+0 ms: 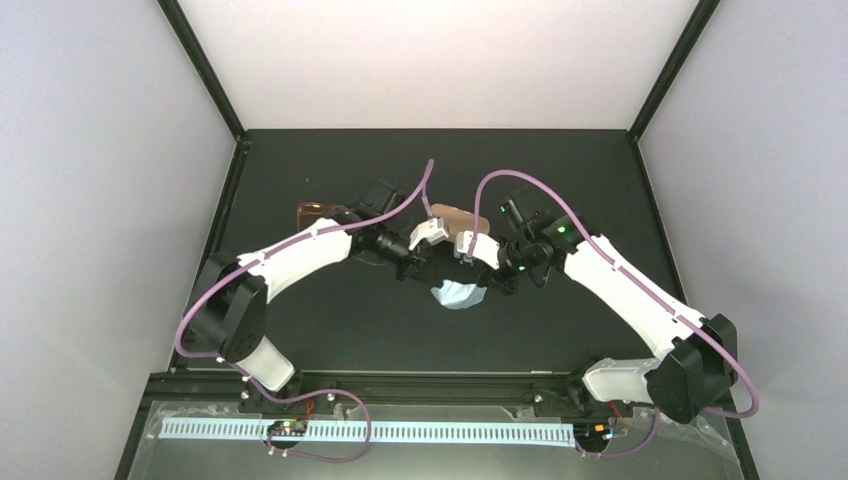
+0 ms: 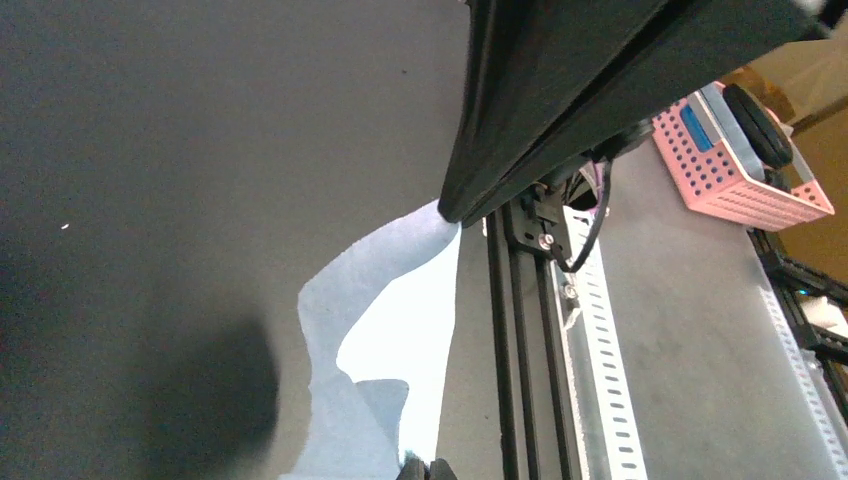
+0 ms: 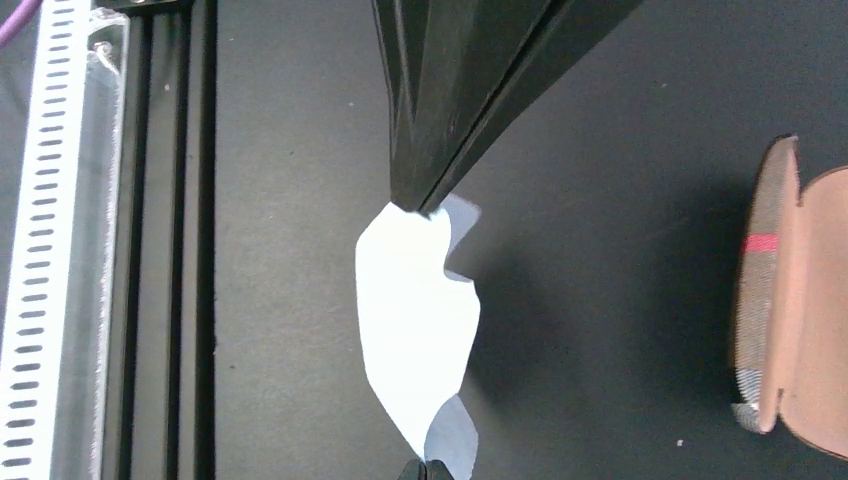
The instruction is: Organize the sunglasses
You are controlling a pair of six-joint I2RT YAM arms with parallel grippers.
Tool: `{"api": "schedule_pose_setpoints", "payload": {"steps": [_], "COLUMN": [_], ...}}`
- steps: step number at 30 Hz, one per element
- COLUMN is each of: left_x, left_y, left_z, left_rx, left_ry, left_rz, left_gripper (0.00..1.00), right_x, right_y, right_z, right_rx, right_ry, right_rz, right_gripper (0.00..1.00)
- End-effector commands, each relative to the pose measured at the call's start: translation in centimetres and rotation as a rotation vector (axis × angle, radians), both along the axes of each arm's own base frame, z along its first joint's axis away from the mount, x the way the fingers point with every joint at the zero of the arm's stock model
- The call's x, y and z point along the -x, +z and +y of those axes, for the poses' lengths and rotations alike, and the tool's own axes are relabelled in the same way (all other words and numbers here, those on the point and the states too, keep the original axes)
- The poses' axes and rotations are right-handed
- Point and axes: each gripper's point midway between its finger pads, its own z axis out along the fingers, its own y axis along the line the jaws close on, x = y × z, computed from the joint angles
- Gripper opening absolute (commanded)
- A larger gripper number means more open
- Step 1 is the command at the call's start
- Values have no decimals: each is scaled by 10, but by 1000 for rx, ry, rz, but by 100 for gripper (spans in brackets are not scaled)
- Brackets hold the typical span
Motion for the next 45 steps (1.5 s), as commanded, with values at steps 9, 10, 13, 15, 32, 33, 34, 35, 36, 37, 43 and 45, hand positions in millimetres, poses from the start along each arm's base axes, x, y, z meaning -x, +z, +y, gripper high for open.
{"api": "schedule_pose_setpoints", "payload": {"steps": [9, 10, 13, 15, 32, 33, 34, 35, 36, 37, 43, 45], "left_x": [35, 36, 35, 32, -41, -44, -46, -49, -51, -53, -67, -69], "left_y": [6, 3, -4, -9, -50, -51, -52, -52, -53, -53, -58, -62], "left_z": [17, 17, 17, 15, 14, 13, 13, 12, 12, 12, 13, 14], "left_rx": [57, 54, 41, 34, -27, -26, -25, -21, -21, -19, -23, -32], "left_ry": [-53, -51, -36, -21, 175, 178, 181, 183, 187, 189, 216, 223], "left_rz": [20, 27, 59, 74, 135, 134, 134, 134, 136, 136, 133, 130], "left_gripper": [1, 1, 2, 2, 2, 1, 2, 1, 2, 2, 2, 2], "right_x": [41, 42, 41, 36, -38, -42, -46, -49, -53, -57, -71, -72], "right_y": [-5, -7, -17, -23, -57, -59, -59, -61, -62, -62, -70, -74], "right_z": [5, 6, 8, 11, 13, 12, 12, 12, 12, 11, 10, 11], "right_rx": [-35, -38, -37, -33, 61, 66, 68, 75, 76, 78, 103, 109], "right_ry": [107, 106, 97, 74, -96, -102, -106, -111, -116, -121, -123, -119], "right_rz": [171, 178, 204, 210, 114, 113, 109, 110, 105, 102, 86, 91], "right_gripper": [1, 1, 1, 1, 1, 1, 1, 1, 1, 1, 1, 1]}}
